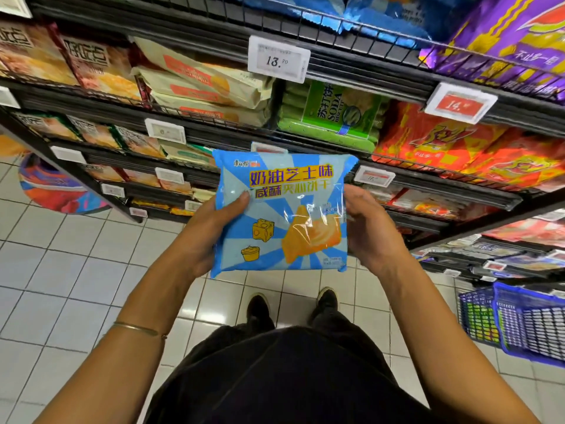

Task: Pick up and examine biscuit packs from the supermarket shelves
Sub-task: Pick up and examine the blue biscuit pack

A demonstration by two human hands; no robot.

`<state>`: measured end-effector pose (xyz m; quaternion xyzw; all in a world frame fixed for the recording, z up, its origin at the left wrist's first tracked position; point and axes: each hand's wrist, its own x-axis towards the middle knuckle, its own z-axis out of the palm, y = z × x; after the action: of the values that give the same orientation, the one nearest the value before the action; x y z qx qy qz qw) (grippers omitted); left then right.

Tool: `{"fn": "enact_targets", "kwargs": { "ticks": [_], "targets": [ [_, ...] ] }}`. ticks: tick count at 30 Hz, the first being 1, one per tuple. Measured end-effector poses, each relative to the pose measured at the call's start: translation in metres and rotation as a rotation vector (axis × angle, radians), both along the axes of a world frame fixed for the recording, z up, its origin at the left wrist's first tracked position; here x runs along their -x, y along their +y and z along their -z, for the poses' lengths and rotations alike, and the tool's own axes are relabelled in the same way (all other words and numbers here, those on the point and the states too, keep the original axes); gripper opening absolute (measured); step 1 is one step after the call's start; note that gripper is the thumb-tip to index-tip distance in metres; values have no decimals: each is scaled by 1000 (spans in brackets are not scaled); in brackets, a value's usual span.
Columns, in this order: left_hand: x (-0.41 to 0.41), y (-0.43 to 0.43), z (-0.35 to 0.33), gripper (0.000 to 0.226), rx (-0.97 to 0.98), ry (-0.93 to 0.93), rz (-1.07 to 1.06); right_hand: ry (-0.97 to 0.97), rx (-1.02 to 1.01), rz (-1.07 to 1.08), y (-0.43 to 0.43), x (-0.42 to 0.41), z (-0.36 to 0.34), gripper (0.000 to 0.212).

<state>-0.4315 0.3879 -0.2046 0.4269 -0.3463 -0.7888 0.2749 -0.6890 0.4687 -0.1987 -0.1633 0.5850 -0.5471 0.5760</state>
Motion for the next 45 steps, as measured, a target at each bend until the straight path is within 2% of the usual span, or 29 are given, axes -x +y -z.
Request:
{"fn": "enact_targets", "kwargs": {
  "ticks": [2, 4, 8, 10, 15, 18, 27, 32, 37, 41, 45],
  "targets": [
    [-2, 5, 3, 58, -33, -6, -16, 19, 1, -17, 5, -1, -2, 18],
    [-4, 10, 6, 57, -87, 3, -44, 67, 14, -41, 12, -2, -3, 19],
    [-10, 24, 10, 33, -177, 39, -82, 173, 45, -58, 23, -6, -15, 23],
    [-13, 33, 11, 28, -191, 66, -94, 203, 70, -71, 28, -8, -21, 23],
    [-17, 55, -3, 32, -197, 63, -113, 161, 129, -91, 47, -17, -42, 14],
    [-21, 72, -13, 33, -182, 76, -101, 155, 156, -85, 65, -25, -53, 22],
    [-52, 133, -24, 43, -157, 71, -66, 189, 227, 74, 136, -43, -52, 4],
    [-75, 160, -31, 43, -121, 88, -43, -34, 376, 7, 166, -64, -51, 32],
    [-86, 178, -38, 43, -135, 60, -60, 43, 458, -15, 181, -79, -60, 39],
    [-80, 189, -42, 44, -236, 106, -51, 103, 497, -65, 183, -89, -74, 36],
    [-62, 201, -41, 50, -430, 168, 140, 204, 476, -80, 177, -94, -89, 36]
  ]
}}
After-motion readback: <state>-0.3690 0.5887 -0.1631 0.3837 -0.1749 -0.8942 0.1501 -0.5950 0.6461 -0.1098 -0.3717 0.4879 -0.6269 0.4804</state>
